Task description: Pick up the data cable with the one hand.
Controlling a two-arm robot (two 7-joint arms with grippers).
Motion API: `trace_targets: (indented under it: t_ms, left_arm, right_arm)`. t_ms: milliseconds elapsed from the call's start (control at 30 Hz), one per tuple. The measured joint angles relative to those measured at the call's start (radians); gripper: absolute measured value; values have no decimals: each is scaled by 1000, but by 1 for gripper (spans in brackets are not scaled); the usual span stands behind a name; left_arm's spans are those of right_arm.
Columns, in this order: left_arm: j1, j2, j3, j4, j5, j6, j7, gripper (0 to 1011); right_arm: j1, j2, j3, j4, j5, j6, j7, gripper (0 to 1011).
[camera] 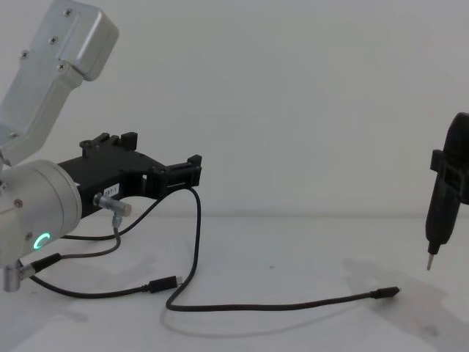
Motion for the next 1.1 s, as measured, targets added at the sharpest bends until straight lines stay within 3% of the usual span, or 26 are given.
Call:
trace_targets:
  t_ms: [1100]
  left_arm:
    - [-7,1,4,-1,1,6,-19,1002]
  right_arm:
    - [0,0,0,0,0,0,0,268]
